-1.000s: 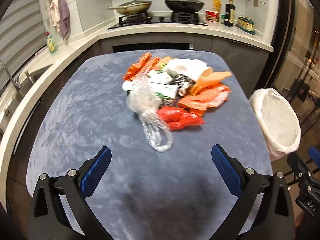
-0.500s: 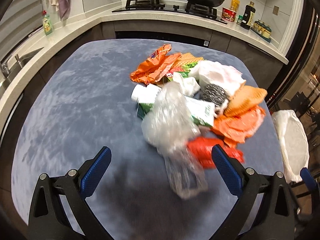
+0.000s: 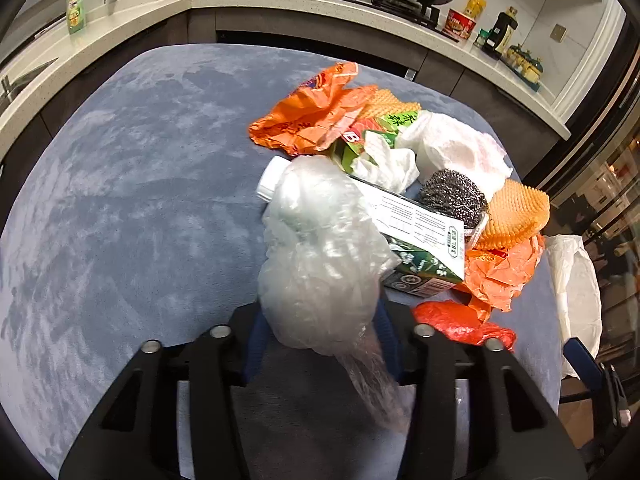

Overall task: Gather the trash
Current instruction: 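Grasp the clear plastic bag with the left tool while the right tool grasps the red bag, then carry both bags over the white bin and open both tools to drop them, then move both tools back from the bin toward the trash pile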

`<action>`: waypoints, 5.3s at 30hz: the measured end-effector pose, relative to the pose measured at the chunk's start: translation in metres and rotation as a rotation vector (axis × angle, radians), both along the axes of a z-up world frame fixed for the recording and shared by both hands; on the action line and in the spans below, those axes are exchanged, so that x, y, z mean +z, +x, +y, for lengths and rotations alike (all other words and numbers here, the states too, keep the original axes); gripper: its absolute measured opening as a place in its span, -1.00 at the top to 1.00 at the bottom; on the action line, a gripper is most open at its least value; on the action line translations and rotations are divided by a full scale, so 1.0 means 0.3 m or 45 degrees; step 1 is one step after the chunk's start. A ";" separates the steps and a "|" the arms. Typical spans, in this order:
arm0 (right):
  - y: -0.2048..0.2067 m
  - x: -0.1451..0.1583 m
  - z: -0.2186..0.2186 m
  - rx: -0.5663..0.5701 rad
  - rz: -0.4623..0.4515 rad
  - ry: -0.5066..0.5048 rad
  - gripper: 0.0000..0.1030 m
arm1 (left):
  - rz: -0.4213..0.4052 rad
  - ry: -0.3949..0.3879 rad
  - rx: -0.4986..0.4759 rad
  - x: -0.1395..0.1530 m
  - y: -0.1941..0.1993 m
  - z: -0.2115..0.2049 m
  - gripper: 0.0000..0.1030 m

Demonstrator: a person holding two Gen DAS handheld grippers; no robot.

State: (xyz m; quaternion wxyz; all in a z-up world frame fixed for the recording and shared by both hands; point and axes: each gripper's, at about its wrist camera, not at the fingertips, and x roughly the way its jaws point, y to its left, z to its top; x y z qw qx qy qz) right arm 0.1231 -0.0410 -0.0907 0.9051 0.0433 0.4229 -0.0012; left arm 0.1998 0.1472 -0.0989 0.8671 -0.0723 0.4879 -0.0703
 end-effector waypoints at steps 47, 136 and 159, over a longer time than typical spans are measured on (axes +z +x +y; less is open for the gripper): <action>-0.157 0.213 -0.232 -0.159 -0.267 0.163 0.14 | -0.218 -0.022 -0.249 0.263 -0.285 -0.174 0.38; -0.196 0.221 -0.530 -0.387 -0.314 0.100 -0.48 | -0.315 0.072 -0.248 0.315 -0.157 -0.529 -0.47; 0.065 0.124 -0.184 -0.143 -0.211 0.129 -0.48 | -0.106 0.060 0.182 0.135 0.020 -0.032 -0.47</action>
